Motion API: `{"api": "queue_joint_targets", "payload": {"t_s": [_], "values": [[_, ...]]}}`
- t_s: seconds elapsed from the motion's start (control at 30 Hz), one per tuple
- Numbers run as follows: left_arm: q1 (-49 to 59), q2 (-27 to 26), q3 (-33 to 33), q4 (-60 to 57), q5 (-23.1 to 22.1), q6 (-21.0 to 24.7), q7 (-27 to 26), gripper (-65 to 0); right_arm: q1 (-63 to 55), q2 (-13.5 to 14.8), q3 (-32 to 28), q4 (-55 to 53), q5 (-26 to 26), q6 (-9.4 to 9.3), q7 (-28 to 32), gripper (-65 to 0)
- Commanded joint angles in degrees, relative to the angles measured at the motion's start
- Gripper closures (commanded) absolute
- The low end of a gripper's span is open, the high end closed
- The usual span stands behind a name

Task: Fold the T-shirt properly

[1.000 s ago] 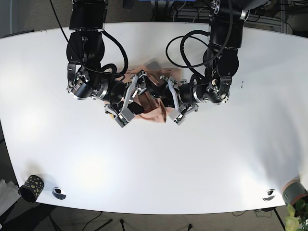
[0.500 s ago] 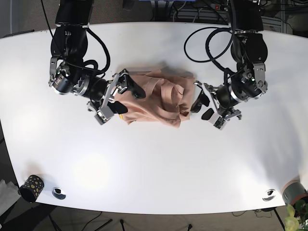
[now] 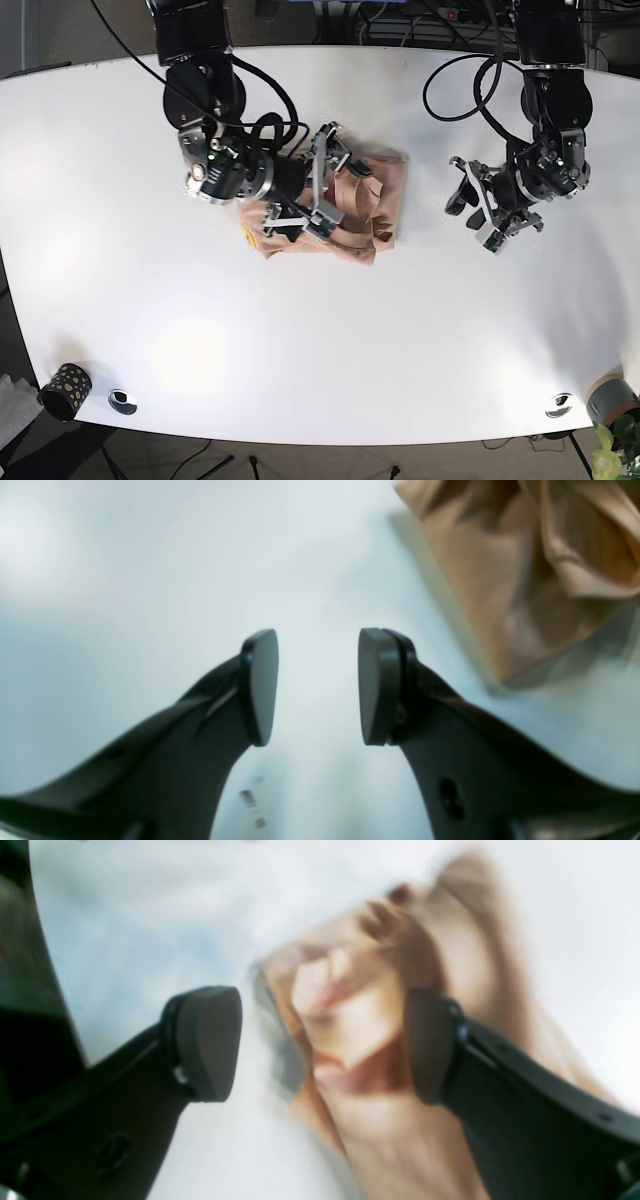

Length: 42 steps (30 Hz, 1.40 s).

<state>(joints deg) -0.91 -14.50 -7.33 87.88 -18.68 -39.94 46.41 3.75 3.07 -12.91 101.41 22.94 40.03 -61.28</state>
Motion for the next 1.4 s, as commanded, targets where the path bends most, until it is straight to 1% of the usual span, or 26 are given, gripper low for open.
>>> {"api": "queue_joint_targets", "payload": {"t_s": [0.0,0.07,0.1,0.17,0.23,0.27,0.33,0.47,0.53,0.57,0.67,0.73,0.8,0.97,1.13,1.23,1.37], "values": [[-2.1,-0.6,2.4,-2.2,-0.7,-0.1,-1.7,-23.7,1.7,-1.8,-0.5,-2.3,-3.6,-0.03,1.5,-47.4],[-3.0,-0.6,5.1,-4.1,-0.7,-0.1,-2.8,-23.7,2.0,-2.7,-0.2,-4.4,-5.7,-0.03,2.9,-47.4],[-3.3,-0.6,6.8,-5.2,-0.7,-0.1,-3.8,-23.7,2.0,-2.9,-0.2,-5.5,-6.5,-0.03,4.8,-47.4],[-3.3,-0.5,9.2,-6.4,-0.7,-0.1,-5.9,-23.7,1.7,-2.9,-0.3,-6.9,-7.2,-0.03,8.1,-47.2],[-3.4,0.1,11.0,-7.5,-0.7,-0.1,-7.7,-23.7,1.8,-2.9,-0.3,-9.0,-7.8,-0.03,9.6,-47.1],[-3.4,1.0,11.6,-8.1,-0.7,-0.1,-8.1,-23.7,1.9,-2.9,-0.3,-10.0,-8.0,-0.03,10.1,-46.0],[-3.3,2.3,12.1,-8.1,-0.7,-0.1,-8.2,-23.7,2.0,-2.9,-0.3,-11.3,-8.0,-0.03,11.1,-41.1],[-3.2,3.0,12.3,-8.0,-0.7,-0.1,-8.2,-23.7,1.7,-2.8,-0.3,-12.4,-8.0,-0.03,13.7,-23.8],[-3.3,3.0,12.5,-8.4,-0.7,-0.1,-8.2,-23.7,1.8,-2.8,-0.3,-13.4,-8.0,-0.03,14.5,-18.1],[-3.4,3.1,12.6,-8.6,-0.7,-0.1,-8.3,-23.7,1.8,-2.8,-0.2,-13.4,-8.0,-0.03,14.8,-14.1],[-3.4,3.1,12.6,-8.8,-0.7,-0.1,-8.3,-23.7,1.6,-2.8,-0.2,-12.7,-7.6,-0.03,14.8,-6.3],[-3.4,3.1,12.6,-8.8,-0.7,-0.1,-8.6,-23.7,1.5,-2.8,-0.2,-11.2,-7.7,-0.03,14.7,-2.4],[-3.4,3.1,12.6,-8.8,-0.7,-0.1,-8.6,-23.7,1.0,-2.8,-0.2,-9.1,-7.6,-0.03,14.6,-1.1],[-3.4,3.1,12.6,-8.8,-0.6,-0.1,-8.6,-23.7,0.2,-2.8,-0.2,-3.6,-7.5,-0.03,14.1,-1.0],[-3.4,3.1,12.6,-8.9,-0.6,-0.1,-8.7,-23.7,0.1,-3.0,-0.3,2.0,-7.4,-0.03,9.7,-0.8],[-3.4,3.1,12.6,-10.4,-0.6,-0.1,-8.7,-23.7,0.1,-3.3,-0.5,4.4,-7.4,-0.03,8.6,-0.8],[-3.7,3.1,12.6,-12.7,-0.7,-0.1,-8.7,-23.7,0.1,-5.3,-0.9,4.0,-7.4,-0.03,8.3,-0.8]]}}
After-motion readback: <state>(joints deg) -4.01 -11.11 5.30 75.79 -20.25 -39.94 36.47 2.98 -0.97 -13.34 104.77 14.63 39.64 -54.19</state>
